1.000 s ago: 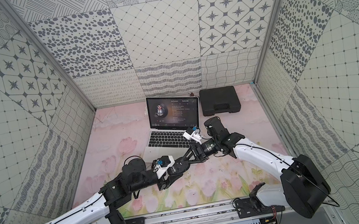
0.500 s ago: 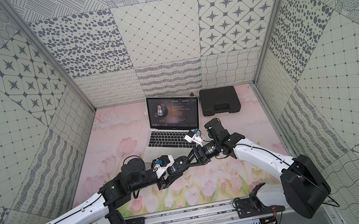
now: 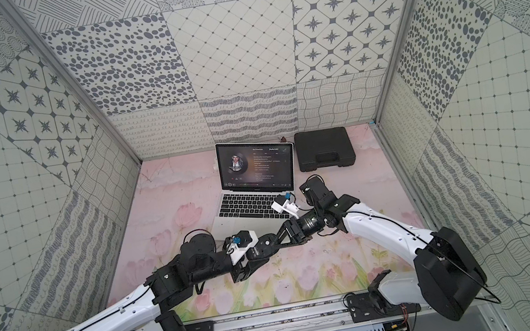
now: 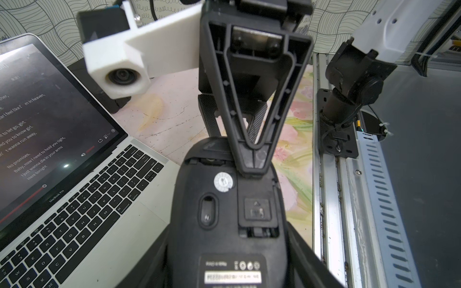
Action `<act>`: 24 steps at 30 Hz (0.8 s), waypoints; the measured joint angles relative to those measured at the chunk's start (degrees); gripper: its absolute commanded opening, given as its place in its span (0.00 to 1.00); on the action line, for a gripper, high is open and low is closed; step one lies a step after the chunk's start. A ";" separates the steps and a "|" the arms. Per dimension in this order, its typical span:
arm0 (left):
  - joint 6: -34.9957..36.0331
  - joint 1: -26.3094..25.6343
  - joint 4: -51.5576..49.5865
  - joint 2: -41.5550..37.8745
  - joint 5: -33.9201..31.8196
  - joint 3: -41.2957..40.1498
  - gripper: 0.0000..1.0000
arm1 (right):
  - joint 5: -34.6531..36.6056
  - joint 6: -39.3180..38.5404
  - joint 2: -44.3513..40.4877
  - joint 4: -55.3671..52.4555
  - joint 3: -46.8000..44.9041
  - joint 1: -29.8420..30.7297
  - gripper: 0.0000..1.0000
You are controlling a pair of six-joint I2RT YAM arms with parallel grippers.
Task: Remove the wireless mouse receiver from the laptop
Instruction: Close the lid on the mouse.
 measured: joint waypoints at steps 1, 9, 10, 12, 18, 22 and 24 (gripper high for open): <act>0.00 0.00 -0.07 0.00 0.00 0.00 0.13 | 0.11 0.00 0.02 -0.09 0.04 0.15 0.48; -0.15 0.04 -1.25 0.07 -0.20 0.00 0.13 | 0.85 0.48 0.66 0.24 0.90 1.38 0.32; -0.07 0.04 -1.62 0.09 -0.33 0.00 0.13 | 0.79 0.72 0.94 0.24 0.92 1.40 0.31; -0.02 0.04 -2.03 0.09 -0.46 0.00 0.13 | 0.76 0.94 1.25 0.33 0.94 1.53 0.30; -0.02 0.04 -2.60 0.02 -0.61 0.00 0.13 | 1.14 1.88 1.38 0.76 0.94 1.95 0.30; -0.04 0.07 -3.41 0.04 -0.61 0.00 0.11 | 1.53 2.14 1.84 1.01 0.94 2.47 0.30; -0.04 0.07 -3.87 0.07 -0.66 0.00 0.10 | 1.79 2.27 2.05 1.11 0.94 2.75 0.30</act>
